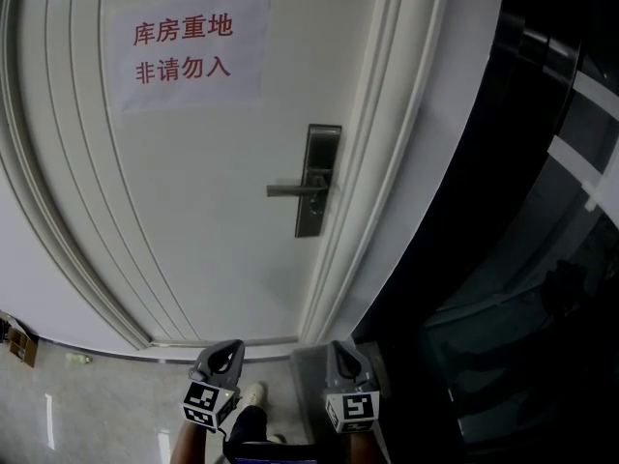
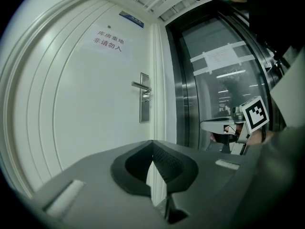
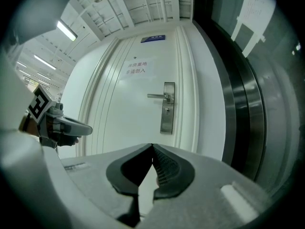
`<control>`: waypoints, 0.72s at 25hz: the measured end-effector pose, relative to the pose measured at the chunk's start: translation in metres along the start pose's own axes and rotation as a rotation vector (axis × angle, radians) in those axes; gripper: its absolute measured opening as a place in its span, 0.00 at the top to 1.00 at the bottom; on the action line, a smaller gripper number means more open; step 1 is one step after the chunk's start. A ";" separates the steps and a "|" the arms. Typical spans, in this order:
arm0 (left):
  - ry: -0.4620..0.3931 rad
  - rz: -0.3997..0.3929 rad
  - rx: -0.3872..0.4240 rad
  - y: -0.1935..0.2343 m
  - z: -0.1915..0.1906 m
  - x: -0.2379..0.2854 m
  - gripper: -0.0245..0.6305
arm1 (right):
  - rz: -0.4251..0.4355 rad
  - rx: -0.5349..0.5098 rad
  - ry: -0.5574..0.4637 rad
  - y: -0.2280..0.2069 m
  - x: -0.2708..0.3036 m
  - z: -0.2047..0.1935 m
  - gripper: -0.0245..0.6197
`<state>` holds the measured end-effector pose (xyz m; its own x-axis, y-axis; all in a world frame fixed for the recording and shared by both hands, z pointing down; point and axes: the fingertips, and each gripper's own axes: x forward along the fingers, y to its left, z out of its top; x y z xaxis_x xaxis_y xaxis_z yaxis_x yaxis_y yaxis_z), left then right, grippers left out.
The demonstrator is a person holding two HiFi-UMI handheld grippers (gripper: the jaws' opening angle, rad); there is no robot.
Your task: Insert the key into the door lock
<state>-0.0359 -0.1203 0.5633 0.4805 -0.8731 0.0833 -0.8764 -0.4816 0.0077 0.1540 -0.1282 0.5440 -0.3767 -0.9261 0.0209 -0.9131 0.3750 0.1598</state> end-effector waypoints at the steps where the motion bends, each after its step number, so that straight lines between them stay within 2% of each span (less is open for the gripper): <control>1: 0.000 -0.001 0.001 0.000 0.001 -0.001 0.96 | 0.001 0.001 0.001 0.001 0.000 0.000 0.96; 18: 0.003 0.003 0.009 0.003 0.004 -0.004 0.96 | 0.012 0.021 0.006 0.006 0.002 0.001 0.96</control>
<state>-0.0404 -0.1192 0.5592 0.4775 -0.8744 0.0867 -0.8776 -0.4794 -0.0015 0.1481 -0.1275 0.5440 -0.3869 -0.9217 0.0283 -0.9116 0.3869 0.1391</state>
